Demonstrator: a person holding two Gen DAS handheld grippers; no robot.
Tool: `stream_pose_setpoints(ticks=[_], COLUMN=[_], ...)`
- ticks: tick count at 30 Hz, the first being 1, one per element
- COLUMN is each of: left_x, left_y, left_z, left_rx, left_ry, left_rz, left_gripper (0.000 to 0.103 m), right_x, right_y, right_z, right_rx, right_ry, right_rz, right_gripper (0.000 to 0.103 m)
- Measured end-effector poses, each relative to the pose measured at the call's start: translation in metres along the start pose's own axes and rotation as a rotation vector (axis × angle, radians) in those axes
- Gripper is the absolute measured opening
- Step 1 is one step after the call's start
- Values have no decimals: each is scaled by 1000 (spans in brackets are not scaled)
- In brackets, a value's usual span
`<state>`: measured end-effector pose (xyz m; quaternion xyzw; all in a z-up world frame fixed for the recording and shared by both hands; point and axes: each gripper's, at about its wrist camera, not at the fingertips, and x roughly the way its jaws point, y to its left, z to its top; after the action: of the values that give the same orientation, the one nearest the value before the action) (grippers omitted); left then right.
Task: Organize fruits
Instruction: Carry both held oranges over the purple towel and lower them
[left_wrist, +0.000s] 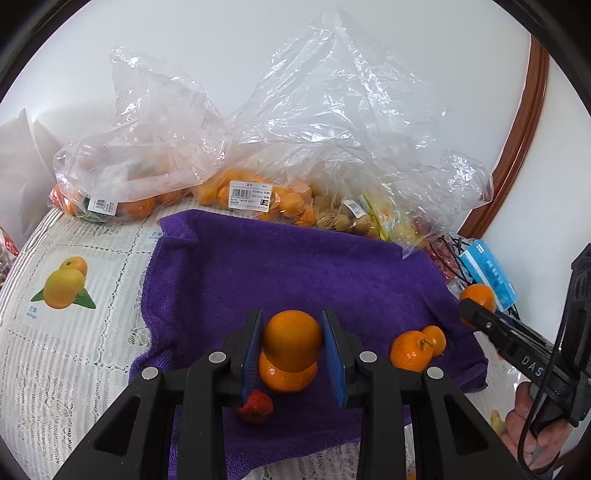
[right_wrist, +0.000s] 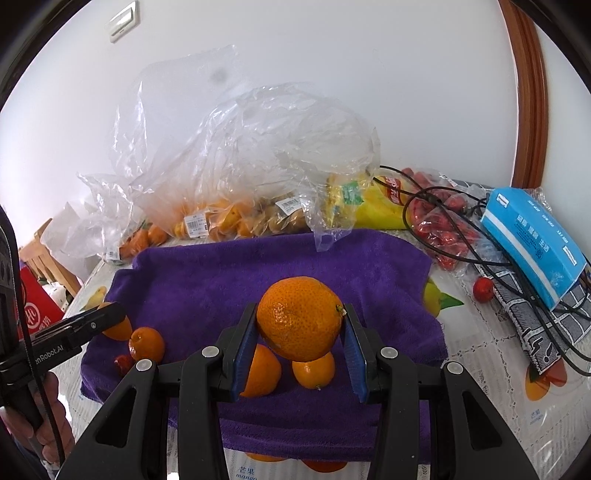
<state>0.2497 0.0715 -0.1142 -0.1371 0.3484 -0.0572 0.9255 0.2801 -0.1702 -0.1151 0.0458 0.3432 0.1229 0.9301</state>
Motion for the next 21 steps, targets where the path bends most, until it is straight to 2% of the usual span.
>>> stream_pose_setpoints(ticks=[7,21], left_x=[1,15], left_y=[-3,-12], left_z=[-3,-10], left_rx=[-19,-5], left_ry=[1,62], left_rz=[-71,-94], left_gripper=[30,30], right_x=[1,7], right_y=[1,7], right_z=[-2,-7], right_rx=[-7,-32], right_ry=[8,36], right_rz=[1,-6], right_gripper=[43,43])
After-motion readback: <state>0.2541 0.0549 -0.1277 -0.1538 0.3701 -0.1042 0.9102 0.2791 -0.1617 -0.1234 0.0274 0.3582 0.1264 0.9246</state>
